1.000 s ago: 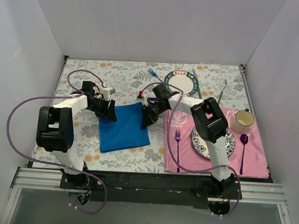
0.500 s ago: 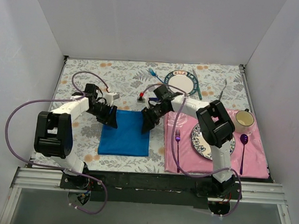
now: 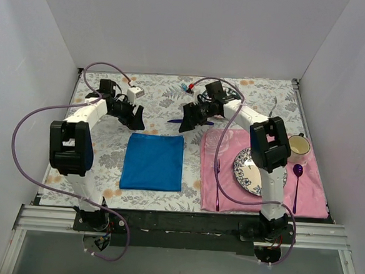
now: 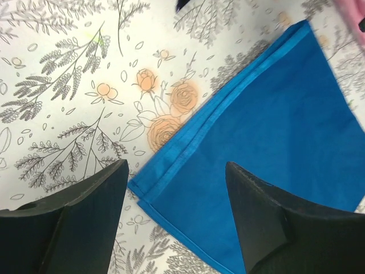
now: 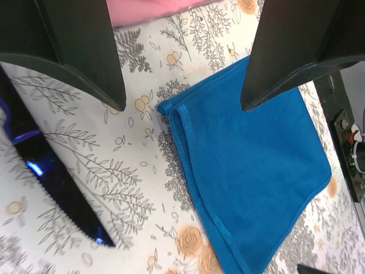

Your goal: Fold the napkin into a case and place the utensils inside

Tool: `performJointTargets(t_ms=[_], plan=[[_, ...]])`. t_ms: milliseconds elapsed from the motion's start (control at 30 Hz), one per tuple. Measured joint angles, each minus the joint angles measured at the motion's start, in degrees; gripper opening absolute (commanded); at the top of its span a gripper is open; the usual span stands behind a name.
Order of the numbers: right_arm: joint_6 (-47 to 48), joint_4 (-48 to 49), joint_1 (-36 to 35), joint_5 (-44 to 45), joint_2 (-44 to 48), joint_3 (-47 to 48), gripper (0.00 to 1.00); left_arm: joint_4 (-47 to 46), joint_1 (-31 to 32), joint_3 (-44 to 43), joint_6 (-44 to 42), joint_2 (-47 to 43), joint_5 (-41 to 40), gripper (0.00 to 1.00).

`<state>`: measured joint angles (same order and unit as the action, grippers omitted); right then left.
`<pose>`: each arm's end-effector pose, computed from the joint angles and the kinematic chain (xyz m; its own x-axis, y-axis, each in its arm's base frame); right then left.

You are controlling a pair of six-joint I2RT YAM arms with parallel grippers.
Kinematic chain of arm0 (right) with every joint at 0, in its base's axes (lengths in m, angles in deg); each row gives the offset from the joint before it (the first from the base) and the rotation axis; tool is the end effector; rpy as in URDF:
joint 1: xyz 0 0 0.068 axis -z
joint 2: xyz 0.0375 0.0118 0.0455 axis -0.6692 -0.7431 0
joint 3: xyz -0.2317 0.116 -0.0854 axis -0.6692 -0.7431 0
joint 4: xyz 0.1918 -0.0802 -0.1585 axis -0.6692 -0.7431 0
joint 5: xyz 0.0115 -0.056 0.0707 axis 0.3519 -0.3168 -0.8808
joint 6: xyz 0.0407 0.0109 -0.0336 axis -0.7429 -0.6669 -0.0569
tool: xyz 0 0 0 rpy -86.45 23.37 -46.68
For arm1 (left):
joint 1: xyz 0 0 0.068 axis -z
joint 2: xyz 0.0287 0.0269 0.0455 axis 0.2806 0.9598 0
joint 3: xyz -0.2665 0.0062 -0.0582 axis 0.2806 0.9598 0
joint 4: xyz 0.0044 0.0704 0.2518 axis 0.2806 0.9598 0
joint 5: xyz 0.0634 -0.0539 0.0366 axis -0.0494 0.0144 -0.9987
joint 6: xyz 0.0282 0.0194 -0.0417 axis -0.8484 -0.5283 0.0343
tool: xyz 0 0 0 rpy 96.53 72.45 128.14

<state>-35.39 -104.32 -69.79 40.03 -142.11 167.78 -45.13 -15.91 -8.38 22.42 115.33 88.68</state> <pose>0.4080 0.2423 0.1994 -0.6412 -0.3827 -0.6651 -0.7616 0.4231 0.4908 0.3658 -0.0257 0.2212 -0.9327 -0.0887 -0.3496 0.1668 0.7532 -0.6363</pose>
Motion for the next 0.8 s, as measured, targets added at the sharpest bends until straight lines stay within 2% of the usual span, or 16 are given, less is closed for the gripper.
performJointTargets(t_ms=[300,400,433,667,800], plan=[[-3.32,-0.04,-1.09,-1.33,-5.18,-0.7,0.81,-0.33,0.0,-0.46,-4.22,5.46,-1.36,0.68],[-4.52,0.55,-1.09,-2.34,-5.42,-0.87,0.72,-0.83,0.0,-0.46,-4.17,5.46,-1.55,0.67],[-4.79,0.87,-1.09,-2.64,-5.62,-0.9,0.66,-0.85,0.0,-0.44,-4.13,5.46,-1.6,0.67],[-8.04,2.89,-1.09,-5.77,-6.99,-2.21,0.57,-2.23,0.0,0.31,-3.1,5.35,-1.66,0.67],[-9.55,4.02,-0.96,-6.64,-6.99,-3.41,0.46,-2.64,0.0,1.49,-2.43,4.59,-1.77,0.67]])
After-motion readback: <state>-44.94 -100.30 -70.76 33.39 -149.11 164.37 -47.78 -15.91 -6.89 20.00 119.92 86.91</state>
